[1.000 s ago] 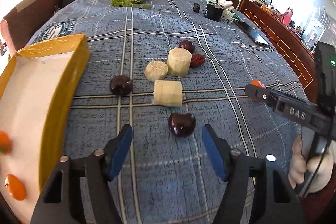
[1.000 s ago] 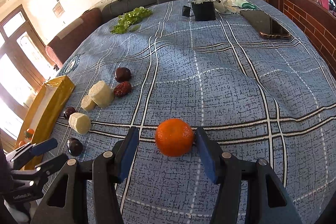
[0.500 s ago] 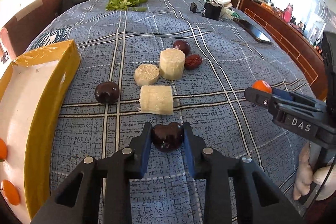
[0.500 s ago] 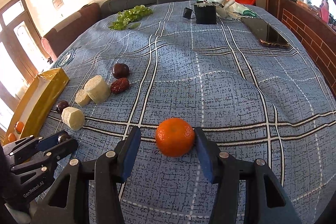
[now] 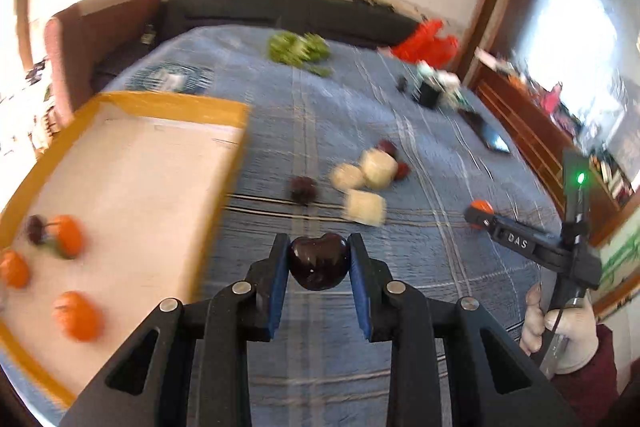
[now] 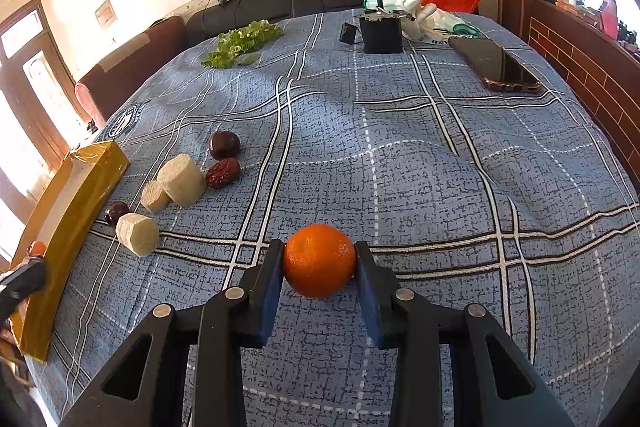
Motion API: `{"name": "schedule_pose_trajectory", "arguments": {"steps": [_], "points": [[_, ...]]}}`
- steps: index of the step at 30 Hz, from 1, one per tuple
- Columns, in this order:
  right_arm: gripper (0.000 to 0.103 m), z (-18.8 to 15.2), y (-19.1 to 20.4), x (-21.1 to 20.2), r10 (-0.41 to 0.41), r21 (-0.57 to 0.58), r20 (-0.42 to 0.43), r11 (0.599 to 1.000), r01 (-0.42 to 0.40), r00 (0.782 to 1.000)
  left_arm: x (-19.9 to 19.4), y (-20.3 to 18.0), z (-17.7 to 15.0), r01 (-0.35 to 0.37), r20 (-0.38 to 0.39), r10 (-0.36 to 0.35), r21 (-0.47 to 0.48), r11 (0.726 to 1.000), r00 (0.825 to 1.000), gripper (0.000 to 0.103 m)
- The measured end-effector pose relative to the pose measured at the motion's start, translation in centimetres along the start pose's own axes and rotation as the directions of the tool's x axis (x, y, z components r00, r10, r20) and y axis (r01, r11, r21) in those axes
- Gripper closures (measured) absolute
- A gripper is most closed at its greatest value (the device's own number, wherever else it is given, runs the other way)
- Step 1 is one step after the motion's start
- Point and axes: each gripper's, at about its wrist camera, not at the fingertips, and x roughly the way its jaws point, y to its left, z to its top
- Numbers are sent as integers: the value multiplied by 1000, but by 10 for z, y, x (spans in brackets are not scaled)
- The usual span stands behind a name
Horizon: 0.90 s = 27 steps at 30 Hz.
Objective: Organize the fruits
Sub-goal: 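Place the plum and orange into the tray and open both tools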
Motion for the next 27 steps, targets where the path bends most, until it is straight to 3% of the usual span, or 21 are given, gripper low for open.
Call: {"name": "schedule_pose_trajectory", "arguments": {"steps": [5, 8, 12, 16, 21, 27], "points": [[66, 4, 7, -10, -43, -8, 27, 999, 43, 999, -43, 59, -2, -86, 51, 90, -85, 993, 995, 75], [65, 8, 27, -30, 19, -12, 54, 1000, -18, 998, -60, 93, -7, -146, 69, 157, -142, 979, 985, 75], [65, 13, 82, -52, 126, -99, 66, 988, -119, 990, -63, 122, -13, -214, 55, 228, -187, 959, 972, 75], [65, 7, 152, -57, 249, -208, 3, 947, -243, 968, -58, 142, -20, -251, 32, 264, -210, 945, 964, 75], [64, -11, 228, -45, 340, -311, -99, 882, -354, 935, -54, 161, -26, -279, 3, 288, -230, 932, 958, 75], [64, -38, 300, -19, 338, -442, -198, 807, -391, 920, -46, 179, -33, -289, -37, 290, -257, 922, 956, 74]]}}
